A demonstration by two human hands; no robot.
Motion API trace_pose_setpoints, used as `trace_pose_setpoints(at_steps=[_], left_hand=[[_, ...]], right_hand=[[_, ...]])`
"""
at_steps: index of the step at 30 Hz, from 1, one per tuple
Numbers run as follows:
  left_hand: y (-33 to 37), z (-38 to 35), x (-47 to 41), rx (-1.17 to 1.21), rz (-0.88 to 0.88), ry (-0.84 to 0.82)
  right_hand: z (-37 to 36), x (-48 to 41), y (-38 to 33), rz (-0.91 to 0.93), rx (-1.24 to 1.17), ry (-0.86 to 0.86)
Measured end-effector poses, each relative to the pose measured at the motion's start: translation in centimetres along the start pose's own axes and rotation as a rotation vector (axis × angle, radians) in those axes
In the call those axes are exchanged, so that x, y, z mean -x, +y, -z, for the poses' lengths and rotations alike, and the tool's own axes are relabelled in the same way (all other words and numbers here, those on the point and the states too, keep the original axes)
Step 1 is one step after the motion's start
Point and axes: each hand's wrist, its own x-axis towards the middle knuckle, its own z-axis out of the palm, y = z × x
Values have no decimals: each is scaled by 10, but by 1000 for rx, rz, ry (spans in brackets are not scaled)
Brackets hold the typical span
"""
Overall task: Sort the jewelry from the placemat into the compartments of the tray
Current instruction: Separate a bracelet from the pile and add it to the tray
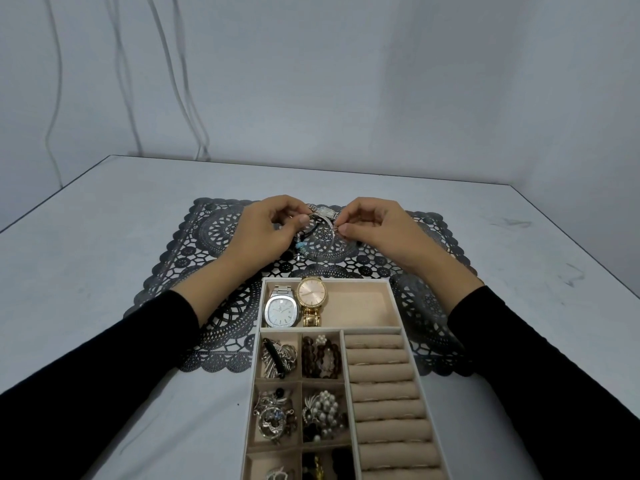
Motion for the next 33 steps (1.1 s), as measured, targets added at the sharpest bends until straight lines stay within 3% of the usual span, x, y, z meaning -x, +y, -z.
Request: trace_pose_setpoints(at_steps=[11,33], left_hand=[[-1,2,-2,-44,7,44],[2,23,17,-403,-27,-100]], right_hand=[[4,2,3,-21,-48,30],[-1,33,-19,-96,-106,229]])
